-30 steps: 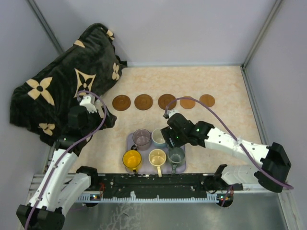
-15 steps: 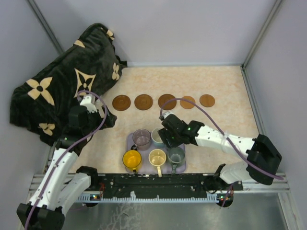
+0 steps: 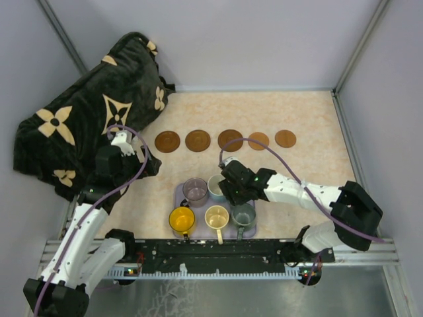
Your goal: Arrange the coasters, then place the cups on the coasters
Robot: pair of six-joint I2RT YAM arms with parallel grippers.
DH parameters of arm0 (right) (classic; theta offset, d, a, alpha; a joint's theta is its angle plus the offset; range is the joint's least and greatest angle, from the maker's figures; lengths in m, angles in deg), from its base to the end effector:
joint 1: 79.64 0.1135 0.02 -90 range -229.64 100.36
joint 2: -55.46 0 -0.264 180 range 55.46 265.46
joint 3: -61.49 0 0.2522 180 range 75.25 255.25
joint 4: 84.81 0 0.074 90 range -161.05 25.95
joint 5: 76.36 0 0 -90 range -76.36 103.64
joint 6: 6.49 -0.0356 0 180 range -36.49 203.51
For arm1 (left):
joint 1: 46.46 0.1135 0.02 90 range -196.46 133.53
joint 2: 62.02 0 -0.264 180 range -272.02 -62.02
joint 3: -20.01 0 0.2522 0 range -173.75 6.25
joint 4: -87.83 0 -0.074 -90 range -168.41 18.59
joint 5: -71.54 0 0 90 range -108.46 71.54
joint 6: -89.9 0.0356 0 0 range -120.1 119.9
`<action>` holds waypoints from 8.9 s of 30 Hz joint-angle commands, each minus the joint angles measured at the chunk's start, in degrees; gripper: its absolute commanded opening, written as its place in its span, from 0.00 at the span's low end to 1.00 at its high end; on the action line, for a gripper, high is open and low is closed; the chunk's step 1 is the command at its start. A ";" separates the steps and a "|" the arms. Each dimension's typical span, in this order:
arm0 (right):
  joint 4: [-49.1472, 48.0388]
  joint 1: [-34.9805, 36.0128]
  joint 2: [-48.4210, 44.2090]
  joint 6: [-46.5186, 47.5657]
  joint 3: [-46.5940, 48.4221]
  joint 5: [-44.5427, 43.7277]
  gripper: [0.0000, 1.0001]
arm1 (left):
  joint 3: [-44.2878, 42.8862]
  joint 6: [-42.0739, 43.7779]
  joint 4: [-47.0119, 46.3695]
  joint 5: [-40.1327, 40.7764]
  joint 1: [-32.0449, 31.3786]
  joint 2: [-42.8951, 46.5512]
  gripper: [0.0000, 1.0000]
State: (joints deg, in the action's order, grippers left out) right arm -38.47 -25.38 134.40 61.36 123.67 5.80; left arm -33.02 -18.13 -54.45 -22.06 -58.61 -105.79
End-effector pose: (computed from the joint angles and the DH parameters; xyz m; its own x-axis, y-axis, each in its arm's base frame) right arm 0.1560 0.2084 0.2024 -0.7720 -0.4334 -0.4649 -0.5150 0.8553 0.0579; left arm 0.1702 -0.0389 0.2845 -0.5247 -0.2030 -0.8267 0.1069 0.9478 -0.3006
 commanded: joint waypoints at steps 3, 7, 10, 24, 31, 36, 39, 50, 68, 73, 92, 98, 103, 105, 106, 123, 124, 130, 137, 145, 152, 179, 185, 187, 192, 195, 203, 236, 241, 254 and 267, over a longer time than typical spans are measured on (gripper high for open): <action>-1.88 0.30 -0.88 0.57 1.89 -0.29 0.60 | 0.86 -0.37 -2.34 -0.26 -0.25 -0.17 1.00; -1.97 0.25 -0.71 1.02 2.96 -0.01 0.60 | 0.86 -0.22 -2.53 -0.14 -0.26 -0.36 1.00; -2.21 0.27 -0.56 1.59 3.65 0.16 0.58 | 1.03 -0.22 -2.73 -0.05 -0.25 -0.44 1.00; -5.97 0.33 -1.66 3.32 2.63 3.26 0.50 | 1.23 -0.21 -3.13 -0.18 -0.25 -1.35 1.00; -6.34 0.33 -1.05 3.35 2.07 2.92 0.32 | 1.44 -0.39 -3.49 -0.45 -0.25 -1.68 1.00; -5.76 0.36 0.58 3.26 2.28 1.33 0.22 | 1.39 -0.38 -3.58 -0.53 -0.25 -1.70 1.00; -5.05 0.36 1.43 3.17 2.90 -0.60 0.08 | 1.40 -0.39 -3.58 -0.52 -0.23 -1.63 1.00; -2.64 1.49 1.34 5.18 8.18 -13.46 0.00 | 0.82 -0.46 -3.62 -0.07 -0.25 -1.11 1.00; -13.31 0.91 -9.66 14.34 8.34 -45.47 0.00 | -0.11 -0.66 -5.46 0.19 -0.25 -2.83 1.00; -21.39 -6.89 -12.44 17.63 5.54 -44.08 0.00 | -0.68 -0.76 -6.43 -0.14 -0.25 -4.33 1.00; -38.56 -42.04 -2.57 16.69 3.51 -16.68 0.00 | -1.14 -0.47 -12.36 0.14 -0.43 -12.19 1.00; -42.63 -43.76 1.49 15.77 2.50 -14.34 0.00 | -1.73 -0.21 -13.46 -0.18 -0.51 -14.60 1.00; -43.65 -43.98 3.40 15.26 2.35 -13.67 0.00 | -1.93 -0.01 -13.63 -0.10 -0.47 -15.41 1.00; -43.65 -44.10 4.03 15.21 2.28 -13.57 0.00 | -1.90 -0.03 -13.68 -0.05 -0.51 -15.57 1.00; -43.72 -44.11 4.34 15.21 2.28 -13.67 0.00 | -1.83 -0.03 -13.73 -0.12 -0.51 -15.60 1.00; -46.82 -45.08 6.75 15.38 0.17 -13.28 0.00 | -1.47 -0.06 -13.51 -0.11 -0.54 -16.17 1.00; -47.17 -45.15 6.78 15.53 -0.01 -13.11 0.00 | -1.45 0.00 -13.55 0.02 -0.56 -16.22 1.00; -49.21 -45.30 6.94 16.07 -1.31 -12.50 0.00 | -1.55 0.18 -13.51 -0.29 -0.60 -17.09 1.00; -51.61 -45.38 6.67 16.95 -2.69 -12.54 0.00 | -1.45 0.31 -13.58 -0.26 -0.59 -17.31 1.00; -54.07 -45.73 6.67 17.28 -3.60 -12.39 0.00 | -1.46 0.45 -13.72 -0.36 -0.60 -17.75 1.00; -54.33 -45.82 7.18 17.36 -3.47 -12.26 0.00 | -1.47 0.53 -13.98 -0.56 -0.60 -18.23 1.00; -57.01 -46.36 9.46 16.74 -4.48 -11.00 0.00 | -1.47 0.87 -14.18 -0.59 -0.60 -19.25 1.00; -57.43 -46.37 9.82 16.49 -5.22 -10.66 0.00 | -1.50 1.02 -14.28 -0.56 -0.56 -19.25 1.00; -57.60 -46.36 9.99 16.41 -5.43 -10.75 0.00 | -1.52 1.00 -14.36 -0.62 -0.60 -19.33 1.00; -57.85 -46.35 10.16 16.41 -5.62 -10.92 0.00 | -1.47 1.06 -14.47 -0.80 -0.60 -19.52 1.00; -57.25 -46.32 10.27 16.30 -5.30 -11.23 0.00 | -1.44 1.11 -14.45 -0.81 -0.60 -19.51 1.00; -55.81 -46.36 8.69 15.78 -5.76 -12.30 0.04 | -1.24 1.01 -14.39 -0.79 -0.60 -19.25 1.00; -51.89 -46.36 3.95 13.43 -9.83 -14.62 0.38 | -0.99 0.74 -14.21 -0.33 -0.60 -18.72 1.00; -51.16 -46.39 3.88 13.10 -9.92 -15.45 0.37 | -0.93 0.75 -14.06 -0.07 -0.60 -18.52 1.00; -50.16 -46.35 3.46 12.59 -10.44 -16.25 0.33 | -0.77 0.54 -14.02 0.08 -0.60 -18.55 1.00; -44.91 -46.18 -0.54 9.88 -9.77 -11.94 0.71 | -0.29 -0.01 -15.02 -0.64 -0.60 -18.93 1.00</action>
State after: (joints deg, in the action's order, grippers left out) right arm -85.01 -71.21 138.20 73.18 113.45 -7.03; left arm -33.17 -17.89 -67.60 -22.10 -58.96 -125.02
